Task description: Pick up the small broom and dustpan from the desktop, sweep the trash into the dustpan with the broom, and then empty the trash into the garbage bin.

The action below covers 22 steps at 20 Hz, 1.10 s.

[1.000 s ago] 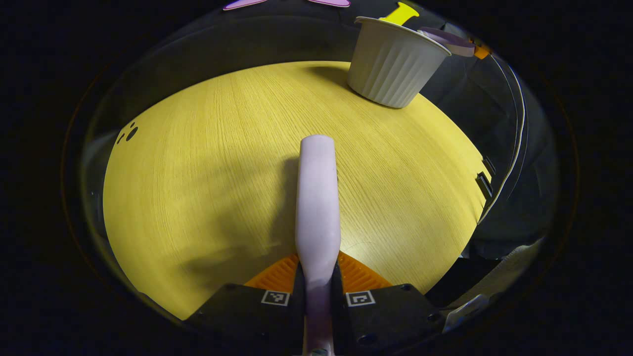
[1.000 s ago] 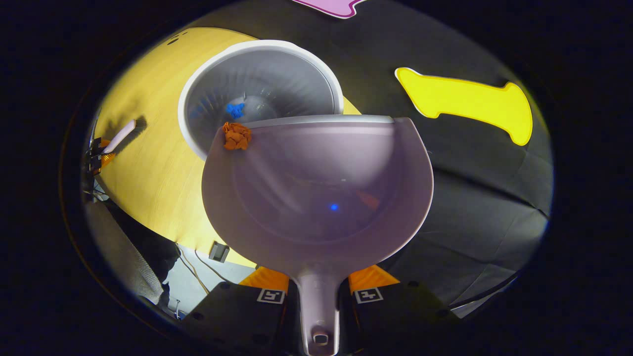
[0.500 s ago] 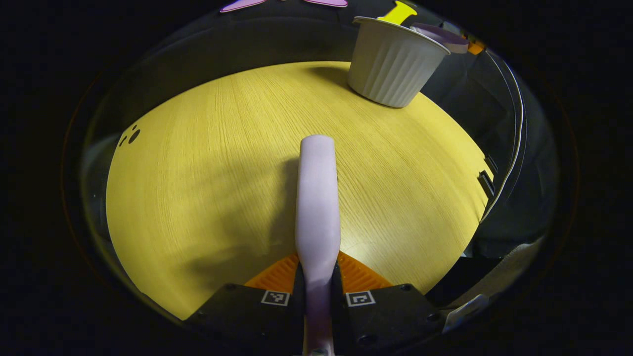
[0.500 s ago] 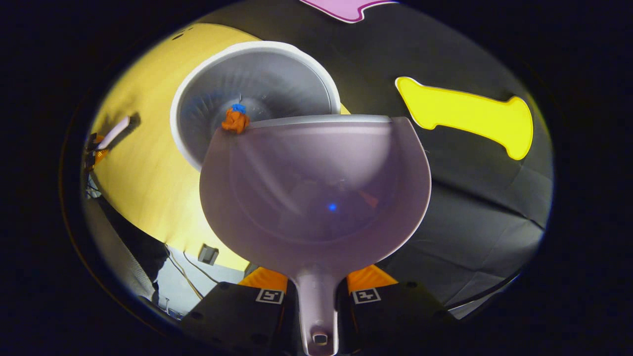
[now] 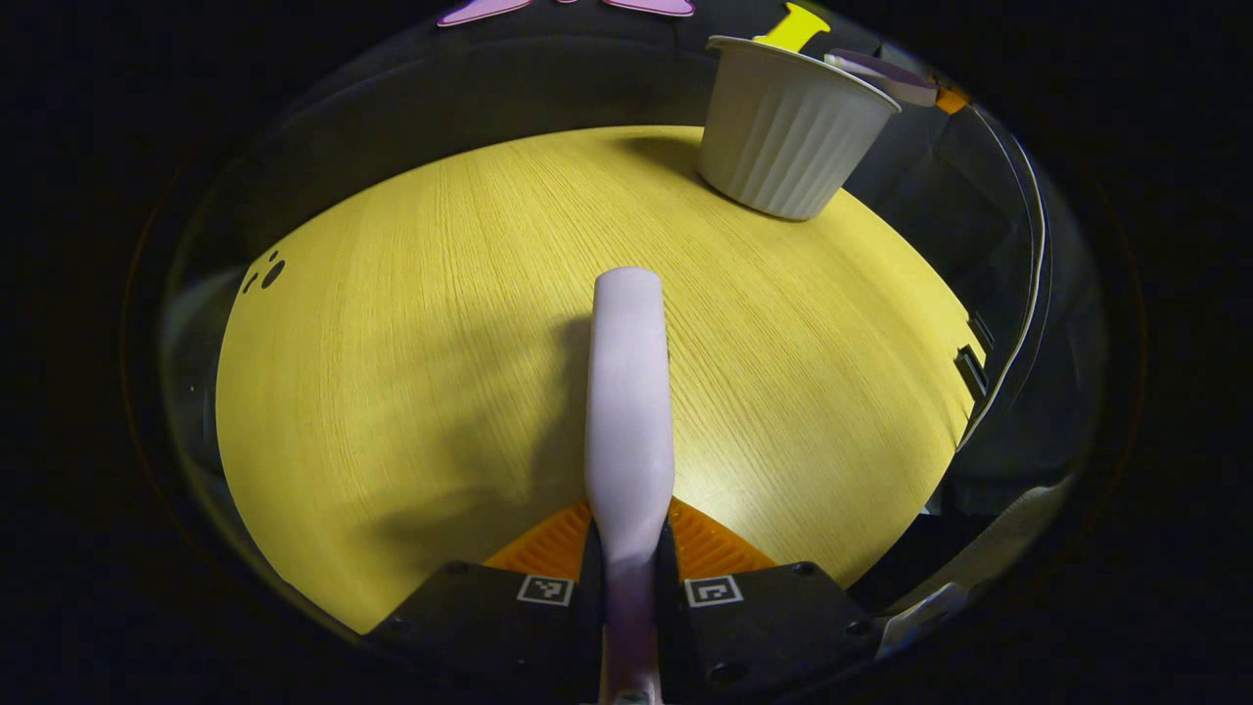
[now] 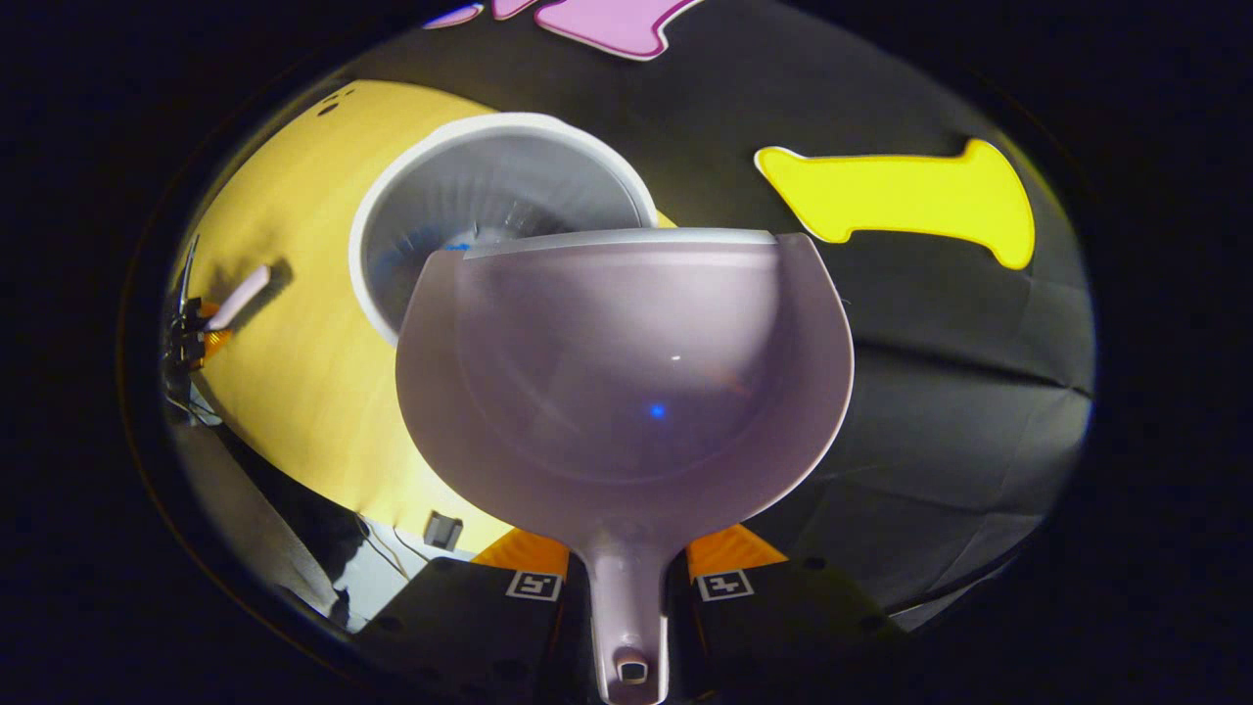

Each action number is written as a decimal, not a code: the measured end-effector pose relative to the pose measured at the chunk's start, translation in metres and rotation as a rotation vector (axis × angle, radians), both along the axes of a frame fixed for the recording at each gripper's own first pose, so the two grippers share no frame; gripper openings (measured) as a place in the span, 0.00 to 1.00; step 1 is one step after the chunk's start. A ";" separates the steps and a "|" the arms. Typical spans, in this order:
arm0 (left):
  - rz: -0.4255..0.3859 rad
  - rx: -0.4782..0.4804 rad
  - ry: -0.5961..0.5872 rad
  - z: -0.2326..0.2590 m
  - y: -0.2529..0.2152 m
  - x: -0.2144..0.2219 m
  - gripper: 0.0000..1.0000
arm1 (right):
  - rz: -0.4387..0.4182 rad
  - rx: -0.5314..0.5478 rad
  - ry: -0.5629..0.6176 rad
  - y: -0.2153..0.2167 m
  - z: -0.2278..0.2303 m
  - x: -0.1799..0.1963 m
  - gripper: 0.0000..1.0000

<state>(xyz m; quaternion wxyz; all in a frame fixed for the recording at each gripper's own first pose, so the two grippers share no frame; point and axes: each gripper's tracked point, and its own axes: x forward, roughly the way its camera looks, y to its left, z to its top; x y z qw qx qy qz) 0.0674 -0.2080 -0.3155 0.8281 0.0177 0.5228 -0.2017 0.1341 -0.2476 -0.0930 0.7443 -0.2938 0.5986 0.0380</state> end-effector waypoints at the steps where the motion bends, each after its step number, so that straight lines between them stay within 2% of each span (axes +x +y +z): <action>1: 0.003 0.006 -0.003 0.001 0.002 0.004 0.27 | 0.001 0.034 -0.021 0.005 0.006 -0.005 0.35; 3: 0.004 0.018 -0.009 0.001 0.005 0.011 0.27 | -0.002 0.098 -0.067 0.017 0.013 -0.015 0.38; 8: 0.023 0.049 -0.018 0.003 0.023 0.023 0.27 | 0.007 0.260 -0.147 0.058 0.034 -0.056 0.35; 12: 0.040 0.071 -0.019 0.003 0.033 0.027 0.27 | 0.028 0.377 -0.154 0.100 0.024 -0.095 0.37; 17: 0.043 0.095 -0.019 0.006 0.036 0.028 0.27 | 0.031 0.522 -0.117 0.163 -0.022 -0.140 0.35; 22: 0.048 0.117 -0.007 0.005 0.038 0.027 0.27 | -0.004 0.591 -0.033 0.213 -0.090 -0.184 0.33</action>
